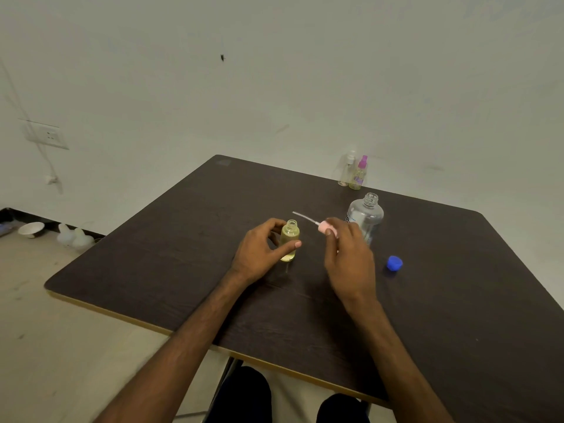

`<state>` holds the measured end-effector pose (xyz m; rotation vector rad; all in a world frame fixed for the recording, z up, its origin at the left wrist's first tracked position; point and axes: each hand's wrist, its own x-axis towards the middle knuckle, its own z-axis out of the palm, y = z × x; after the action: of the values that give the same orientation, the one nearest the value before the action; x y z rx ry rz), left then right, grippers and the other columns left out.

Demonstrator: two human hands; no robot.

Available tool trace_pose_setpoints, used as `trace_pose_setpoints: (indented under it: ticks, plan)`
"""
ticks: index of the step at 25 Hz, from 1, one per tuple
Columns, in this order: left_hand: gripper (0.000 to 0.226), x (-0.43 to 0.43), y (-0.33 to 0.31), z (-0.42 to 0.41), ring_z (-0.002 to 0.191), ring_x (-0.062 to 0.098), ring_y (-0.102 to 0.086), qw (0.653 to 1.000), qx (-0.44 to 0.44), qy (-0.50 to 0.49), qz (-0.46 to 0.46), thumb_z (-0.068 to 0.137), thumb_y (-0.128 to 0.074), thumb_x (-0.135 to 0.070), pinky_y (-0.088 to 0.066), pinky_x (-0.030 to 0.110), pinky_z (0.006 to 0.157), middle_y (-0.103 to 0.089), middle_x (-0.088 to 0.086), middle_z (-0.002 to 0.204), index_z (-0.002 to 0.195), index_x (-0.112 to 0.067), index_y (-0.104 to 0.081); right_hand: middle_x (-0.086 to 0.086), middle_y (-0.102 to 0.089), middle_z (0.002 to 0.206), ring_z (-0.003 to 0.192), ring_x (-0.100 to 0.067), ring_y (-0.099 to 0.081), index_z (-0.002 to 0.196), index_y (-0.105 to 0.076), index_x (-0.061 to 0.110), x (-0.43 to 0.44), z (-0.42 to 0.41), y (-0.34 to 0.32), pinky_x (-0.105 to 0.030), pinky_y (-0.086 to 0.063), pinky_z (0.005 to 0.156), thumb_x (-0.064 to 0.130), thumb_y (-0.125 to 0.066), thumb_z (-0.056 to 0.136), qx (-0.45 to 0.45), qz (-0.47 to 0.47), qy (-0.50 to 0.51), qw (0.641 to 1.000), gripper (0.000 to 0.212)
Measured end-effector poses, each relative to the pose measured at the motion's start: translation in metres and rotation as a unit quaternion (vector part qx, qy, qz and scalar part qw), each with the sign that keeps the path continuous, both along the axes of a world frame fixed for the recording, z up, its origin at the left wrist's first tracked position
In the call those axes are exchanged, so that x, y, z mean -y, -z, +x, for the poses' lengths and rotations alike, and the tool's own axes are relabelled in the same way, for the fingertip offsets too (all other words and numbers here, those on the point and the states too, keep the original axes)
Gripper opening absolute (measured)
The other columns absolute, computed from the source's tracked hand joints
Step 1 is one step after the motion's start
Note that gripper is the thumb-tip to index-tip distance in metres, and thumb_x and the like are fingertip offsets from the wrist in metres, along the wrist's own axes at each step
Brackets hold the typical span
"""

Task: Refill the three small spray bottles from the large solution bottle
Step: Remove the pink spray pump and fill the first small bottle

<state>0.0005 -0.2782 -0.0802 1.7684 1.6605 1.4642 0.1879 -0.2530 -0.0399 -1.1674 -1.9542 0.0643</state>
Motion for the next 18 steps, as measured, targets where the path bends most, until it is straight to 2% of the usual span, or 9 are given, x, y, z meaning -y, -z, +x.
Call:
trace_pose_setpoints:
  ticks: [3,6,14,18]
  plan:
    - [0.052,-0.004,0.003,-0.002,0.088,0.006,-0.064,1.0,0.003,0.006,-0.005,0.071,-0.077,-0.059,-0.056,0.038,0.082,-0.068,-0.014,0.103,0.112,-0.028,-0.066,0.0,-0.063,0.106,0.088,-0.003,-0.053,0.114,-0.063,0.013,-0.006,0.006,-0.018,-0.016,-0.048,0.077,0.018,-0.059,0.097,-0.111,0.017,-0.041,0.993,0.019]
    - [0.048,-0.006,0.006,-0.004,0.091,0.005,-0.066,0.999,0.001,0.019,-0.029,0.071,-0.08,-0.056,-0.056,0.041,0.084,-0.072,-0.014,0.098,0.109,-0.029,-0.068,0.001,-0.065,0.098,0.084,0.0,-0.052,0.105,-0.068,0.012,-0.011,0.01,-0.033,-0.004,-0.039,0.076,0.017,-0.064,0.094,-0.124,0.068,-0.079,0.987,0.013]
    - [0.051,-0.006,0.006,-0.003,0.094,0.002,-0.068,0.999,0.002,0.022,-0.048,0.072,-0.08,-0.055,-0.057,0.039,0.086,-0.073,-0.014,0.101,0.114,-0.028,-0.067,-0.007,-0.062,0.097,0.084,0.001,-0.043,0.102,-0.067,0.005,-0.017,0.008,-0.054,-0.007,-0.033,0.074,0.011,-0.06,0.096,-0.032,0.147,-0.101,0.984,0.012]
    - [0.05,-0.005,0.003,-0.002,0.096,0.001,-0.067,0.998,0.019,0.027,-0.048,0.075,-0.079,-0.051,-0.056,0.032,0.089,-0.073,-0.013,0.102,0.117,-0.026,-0.067,-0.008,-0.058,0.096,0.081,-0.009,-0.047,0.104,-0.068,0.008,-0.018,0.003,-0.059,-0.014,-0.035,0.068,0.01,-0.061,0.095,0.039,0.144,-0.124,0.981,0.012]
